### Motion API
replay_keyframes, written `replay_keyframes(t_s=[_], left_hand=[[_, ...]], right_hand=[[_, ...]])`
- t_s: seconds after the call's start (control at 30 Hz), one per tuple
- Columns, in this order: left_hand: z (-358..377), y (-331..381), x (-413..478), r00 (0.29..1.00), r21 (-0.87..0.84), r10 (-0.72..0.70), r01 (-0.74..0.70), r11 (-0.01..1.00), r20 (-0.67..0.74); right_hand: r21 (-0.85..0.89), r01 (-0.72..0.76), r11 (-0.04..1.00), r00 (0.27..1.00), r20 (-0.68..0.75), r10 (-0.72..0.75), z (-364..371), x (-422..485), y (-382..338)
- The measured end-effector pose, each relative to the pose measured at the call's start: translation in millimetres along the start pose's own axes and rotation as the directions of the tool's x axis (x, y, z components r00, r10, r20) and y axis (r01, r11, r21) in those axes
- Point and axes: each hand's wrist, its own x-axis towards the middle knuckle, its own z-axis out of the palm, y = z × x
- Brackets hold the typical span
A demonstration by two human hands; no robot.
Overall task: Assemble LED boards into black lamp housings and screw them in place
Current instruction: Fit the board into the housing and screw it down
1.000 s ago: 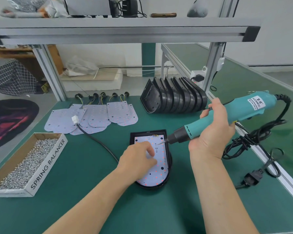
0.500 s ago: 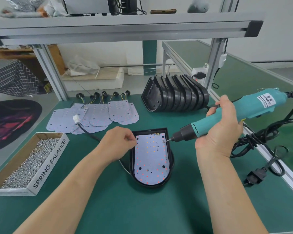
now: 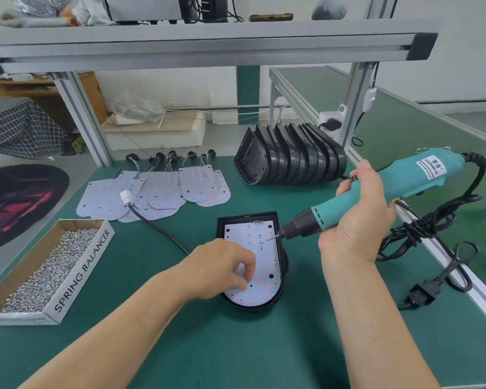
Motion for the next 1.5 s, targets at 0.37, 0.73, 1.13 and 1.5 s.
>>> replay_keyframes(t_s=[0.37,0.73,1.13,1.5], left_hand=[[1,1,-11,0.998,-0.942,-0.041,-0.031,0.333,-0.047],[13,14,-10,0.978,-0.945,-0.207,-0.032,-0.325,0.038],[15,18,-14,0.977,-0.942,-0.213,-0.06,-0.33,0.013],[22,35,-15,0.934,-0.957,-0.318,-0.229,-0.179,-0.164]], right_hand=[[-0.064,0.029,0.998,0.999,0.038,-0.027,6,-12,6],[-0.066,0.02,0.998,0.999,0.043,-0.017,14,-19,6],[-0.063,0.025,0.998,0.999,0.037,-0.022,16,-21,5],[-0.099,0.029,0.995,1.0,0.01,-0.028,19,-25,10]])
